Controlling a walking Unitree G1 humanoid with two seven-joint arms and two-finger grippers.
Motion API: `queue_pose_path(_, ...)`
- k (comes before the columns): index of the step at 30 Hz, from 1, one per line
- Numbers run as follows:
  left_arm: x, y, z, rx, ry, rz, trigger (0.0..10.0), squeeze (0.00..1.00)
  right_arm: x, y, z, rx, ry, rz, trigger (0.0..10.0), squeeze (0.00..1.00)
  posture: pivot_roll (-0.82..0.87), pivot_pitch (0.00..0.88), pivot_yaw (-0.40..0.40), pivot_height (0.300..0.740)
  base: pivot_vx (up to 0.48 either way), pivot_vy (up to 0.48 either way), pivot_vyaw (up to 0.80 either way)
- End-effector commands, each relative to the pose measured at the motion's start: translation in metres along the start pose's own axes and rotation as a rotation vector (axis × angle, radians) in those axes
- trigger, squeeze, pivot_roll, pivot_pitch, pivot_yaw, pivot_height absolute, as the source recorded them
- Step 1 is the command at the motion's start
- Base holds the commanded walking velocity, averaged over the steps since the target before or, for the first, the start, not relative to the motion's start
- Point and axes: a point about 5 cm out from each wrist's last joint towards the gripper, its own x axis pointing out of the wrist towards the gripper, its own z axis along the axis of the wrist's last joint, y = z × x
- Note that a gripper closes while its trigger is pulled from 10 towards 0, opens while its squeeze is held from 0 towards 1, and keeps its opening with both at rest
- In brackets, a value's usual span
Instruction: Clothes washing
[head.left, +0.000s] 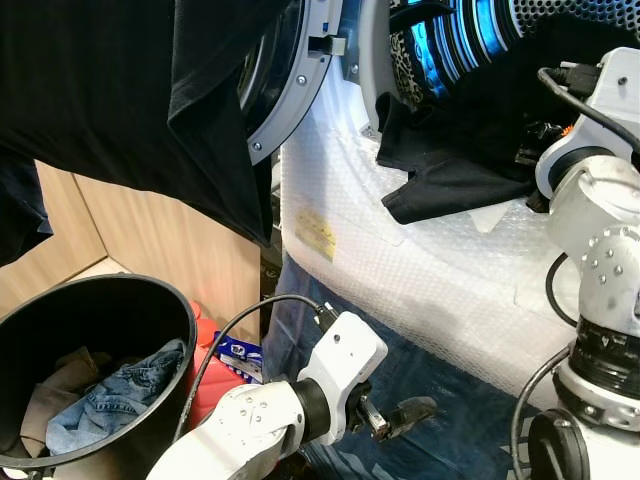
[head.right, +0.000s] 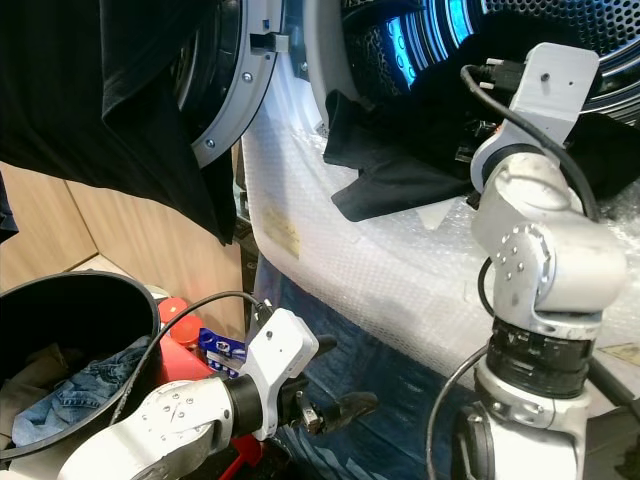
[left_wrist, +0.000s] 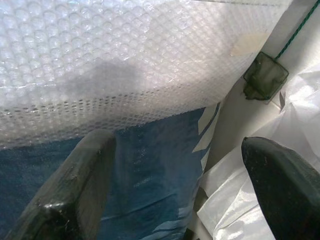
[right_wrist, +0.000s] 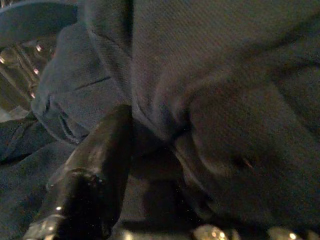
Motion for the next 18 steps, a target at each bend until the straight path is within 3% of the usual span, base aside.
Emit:
queue_pose_path(1,0.002,-0.002,0.004,0.007,-0.018,-0.028,10.0,0.0,-0.004,-0.012,0.001,-0.003,-0.009,-0.067,10.0,1.0,-0.04,0.045,-0.104,0.74,0.0,0.0,0.0)
queue_pose_path(8,0.003,-0.001,0.004,0.014,-0.02,-0.033,10.0,0.0,-0.01,-0.018,-0.002,-0.101,-0.011,-0.023,10.0,1.0,-0.05,0.046,-0.103,0.74,0.0,0.0,0.0)
queue_pose_path(11,0.002,-0.001,0.004,0.012,-0.022,-0.032,10.0,0.0,-0.011,-0.021,-0.001,-0.147,-0.012,0.067,10.0,1.0,-0.05,0.046,-0.105,0.74,0.0,0.0,0.0)
queue_pose_path(14,0.002,0.0,0.004,0.01,-0.023,-0.03,10.0,0.0,-0.01,-0.028,0.005,-0.146,-0.032,0.095,10.0,1.0,-0.05,0.048,-0.105,0.74,0.0,0.0,0.0)
queue_pose_path(18,0.002,0.0,0.004,0.01,-0.022,-0.03,10.0,0.0,-0.017,-0.021,0.011,-0.125,-0.039,0.214,10.0,1.0,-0.05,0.046,-0.103,0.74,0.0,0.0,0.0)
